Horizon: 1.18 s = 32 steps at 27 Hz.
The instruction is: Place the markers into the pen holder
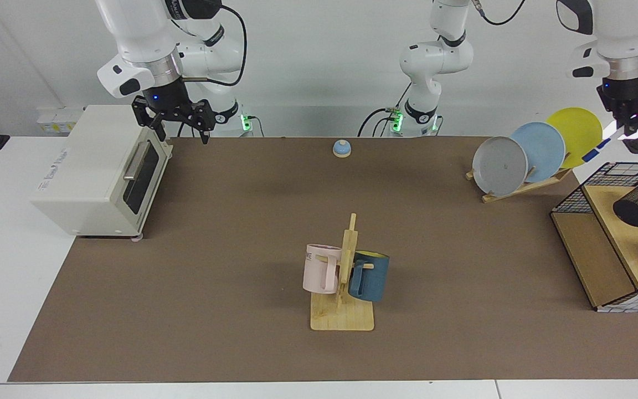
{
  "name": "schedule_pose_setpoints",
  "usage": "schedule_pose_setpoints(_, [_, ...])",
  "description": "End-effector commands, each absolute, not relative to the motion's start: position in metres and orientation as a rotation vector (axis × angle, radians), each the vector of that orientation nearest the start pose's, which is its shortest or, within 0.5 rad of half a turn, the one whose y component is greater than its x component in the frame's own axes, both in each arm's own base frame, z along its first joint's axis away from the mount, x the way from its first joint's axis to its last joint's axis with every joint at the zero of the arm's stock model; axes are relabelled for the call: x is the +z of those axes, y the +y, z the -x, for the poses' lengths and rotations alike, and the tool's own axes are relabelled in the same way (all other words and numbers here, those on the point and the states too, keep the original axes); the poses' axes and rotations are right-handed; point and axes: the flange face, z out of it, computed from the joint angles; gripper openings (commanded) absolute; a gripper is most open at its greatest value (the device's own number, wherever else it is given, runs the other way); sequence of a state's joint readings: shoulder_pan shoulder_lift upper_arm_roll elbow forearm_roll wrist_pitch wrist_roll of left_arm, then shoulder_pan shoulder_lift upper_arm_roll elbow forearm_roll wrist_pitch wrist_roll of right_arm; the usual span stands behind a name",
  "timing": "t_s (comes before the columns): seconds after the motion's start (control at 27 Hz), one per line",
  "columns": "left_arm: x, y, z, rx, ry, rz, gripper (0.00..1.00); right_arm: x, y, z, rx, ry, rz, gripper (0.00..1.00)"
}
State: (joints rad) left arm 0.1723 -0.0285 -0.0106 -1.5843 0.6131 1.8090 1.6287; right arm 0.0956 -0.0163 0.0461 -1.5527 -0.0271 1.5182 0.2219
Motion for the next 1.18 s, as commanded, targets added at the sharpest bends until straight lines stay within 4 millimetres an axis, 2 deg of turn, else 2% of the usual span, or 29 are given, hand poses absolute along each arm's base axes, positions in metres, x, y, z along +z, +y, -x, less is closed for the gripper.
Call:
schedule_pose_setpoints(0.0, [0.676,0.178,-0.562,0.494,1.82,1.683,0.0,0.641,0.072,-0.539,-0.003,0.157,3.165,1.0])
schedule_pose_setpoints(0.18, [0.679,0.193,-0.578,0.55,1.839,1.597,0.0,0.641,0.072,-0.539,-0.003,0.157,3.165,1.0])
schedule_pose_setpoints(0.44, [0.684,0.215,-0.577,0.549,1.824,1.573,0.0,0.641,0.072,-0.539,-0.003,0.157,3.165,1.0])
schedule_pose_setpoints(0.52, [0.678,0.223,-0.579,0.55,1.822,1.571,0.0,0.641,0.072,-0.539,-0.003,0.157,3.165,1.0])
schedule_pose_setpoints(0.63, [0.66,0.229,-0.594,0.584,1.854,1.512,0.0,0.641,0.072,-0.539,-0.003,0.157,3.165,1.0])
schedule_pose_setpoints(0.67, [0.651,0.236,-0.597,0.596,1.867,1.505,0.0,0.641,0.072,-0.539,-0.003,0.157,3.165,1.0])
schedule_pose_setpoints(0.7, [0.643,0.259,-0.594,0.613,1.865,1.515,0.0,0.641,0.072,-0.539,-0.003,0.157,3.165,1.0])
schedule_pose_setpoints(0.78, [0.641,0.271,-0.594,0.61,1.867,1.504,0.0,0.641,0.071,-0.539,-0.003,0.16,3.165,1.0])
schedule_pose_setpoints(0.89, [0.638,0.27,-0.595,0.599,1.873,1.505,0.0,0.641,0.072,-0.539,-0.003,0.157,3.165,1.0])
schedule_pose_setpoints(1.0, [0.617,0.277,-0.603,0.609,1.895,1.516,0.0,0.641,0.072,-0.539,-0.003,0.16,3.165,1.0])
schedule_pose_setpoints(1.15, [0.606,0.277,-0.604,0.608,1.909,1.525,0.0,0.641,0.072,-0.539,-0.003,0.157,3.165,1.0])
